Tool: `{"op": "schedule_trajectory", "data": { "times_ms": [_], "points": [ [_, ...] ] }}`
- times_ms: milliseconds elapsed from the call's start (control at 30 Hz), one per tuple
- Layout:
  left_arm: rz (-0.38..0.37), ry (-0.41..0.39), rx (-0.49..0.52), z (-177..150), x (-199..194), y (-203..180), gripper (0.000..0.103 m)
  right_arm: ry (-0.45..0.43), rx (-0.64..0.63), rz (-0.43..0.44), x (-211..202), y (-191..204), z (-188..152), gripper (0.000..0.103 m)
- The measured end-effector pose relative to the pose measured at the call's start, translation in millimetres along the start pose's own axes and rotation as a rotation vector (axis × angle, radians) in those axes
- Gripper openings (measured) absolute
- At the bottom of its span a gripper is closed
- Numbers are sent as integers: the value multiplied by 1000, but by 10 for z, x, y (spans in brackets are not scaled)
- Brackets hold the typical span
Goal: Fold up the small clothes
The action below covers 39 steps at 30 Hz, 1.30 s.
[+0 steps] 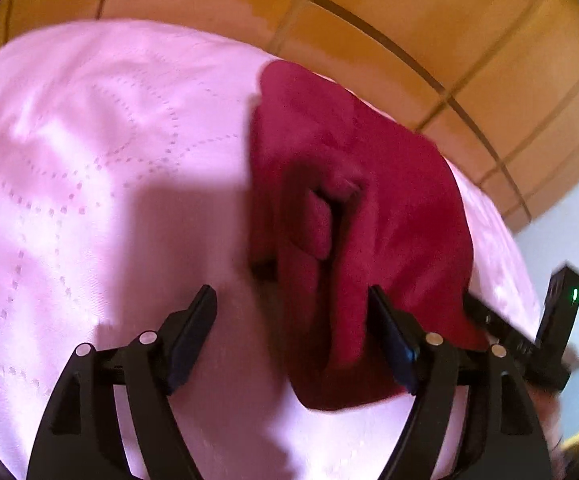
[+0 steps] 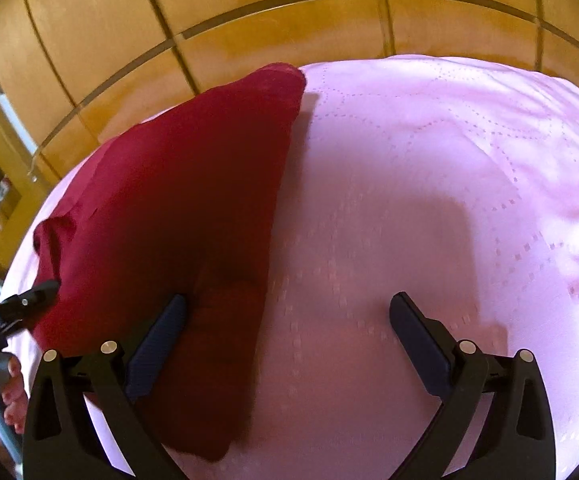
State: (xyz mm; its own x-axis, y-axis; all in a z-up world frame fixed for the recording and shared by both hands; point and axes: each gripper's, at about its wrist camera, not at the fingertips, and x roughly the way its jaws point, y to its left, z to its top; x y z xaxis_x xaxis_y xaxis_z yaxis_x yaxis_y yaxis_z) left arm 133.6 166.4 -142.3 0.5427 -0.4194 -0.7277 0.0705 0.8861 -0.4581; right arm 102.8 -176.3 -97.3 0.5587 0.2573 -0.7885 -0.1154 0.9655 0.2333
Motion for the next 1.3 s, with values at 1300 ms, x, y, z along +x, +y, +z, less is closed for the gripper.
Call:
{"op": "schedule_trajectory", "data": {
  "times_ms": [1300],
  "points": [
    [-146,108,-103,620,482,32,100,85,225,251,261,-58,470,100]
  ]
}}
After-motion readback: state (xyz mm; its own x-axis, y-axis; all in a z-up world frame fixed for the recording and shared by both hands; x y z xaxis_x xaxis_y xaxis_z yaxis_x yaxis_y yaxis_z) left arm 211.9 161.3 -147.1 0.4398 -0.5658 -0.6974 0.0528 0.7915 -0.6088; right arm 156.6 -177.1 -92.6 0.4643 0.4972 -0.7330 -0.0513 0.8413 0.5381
